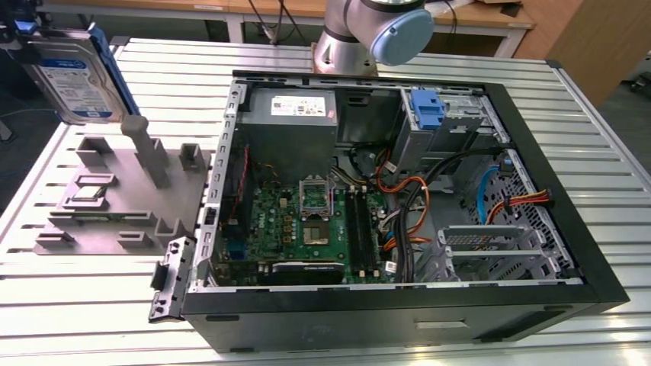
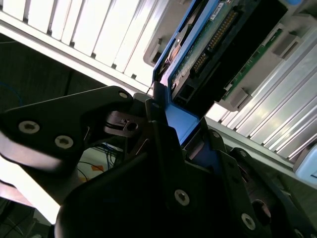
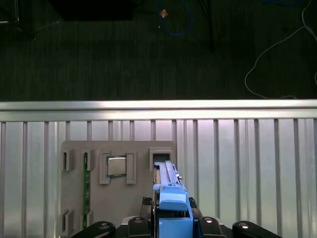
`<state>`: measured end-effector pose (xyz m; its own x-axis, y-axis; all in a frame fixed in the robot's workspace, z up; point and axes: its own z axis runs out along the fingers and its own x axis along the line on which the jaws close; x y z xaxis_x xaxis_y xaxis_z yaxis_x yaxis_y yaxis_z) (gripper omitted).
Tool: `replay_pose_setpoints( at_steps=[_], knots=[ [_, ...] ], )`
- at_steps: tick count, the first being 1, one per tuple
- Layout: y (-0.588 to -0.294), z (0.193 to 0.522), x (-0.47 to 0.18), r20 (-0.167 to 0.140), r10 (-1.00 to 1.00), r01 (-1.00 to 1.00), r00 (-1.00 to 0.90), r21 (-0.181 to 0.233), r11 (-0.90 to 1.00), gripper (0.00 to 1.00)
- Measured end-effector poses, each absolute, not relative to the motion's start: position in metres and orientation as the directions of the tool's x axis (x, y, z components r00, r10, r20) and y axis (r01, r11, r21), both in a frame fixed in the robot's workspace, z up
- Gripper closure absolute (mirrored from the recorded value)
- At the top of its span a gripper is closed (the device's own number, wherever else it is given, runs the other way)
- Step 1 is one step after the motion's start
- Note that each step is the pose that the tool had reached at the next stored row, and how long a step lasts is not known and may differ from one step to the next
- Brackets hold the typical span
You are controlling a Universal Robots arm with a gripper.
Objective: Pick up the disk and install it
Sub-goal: 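Pick up the disk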
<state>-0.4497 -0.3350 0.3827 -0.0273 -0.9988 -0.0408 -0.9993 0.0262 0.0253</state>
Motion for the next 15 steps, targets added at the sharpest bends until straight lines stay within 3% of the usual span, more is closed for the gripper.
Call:
replay_pose_setpoints(
  at_steps=[15],
  knots=[
    [-0.335,0.392,-0.4497,-0.041,-0.999,-0.999,-0.027,0.025,0.026,0.63]
  ],
)
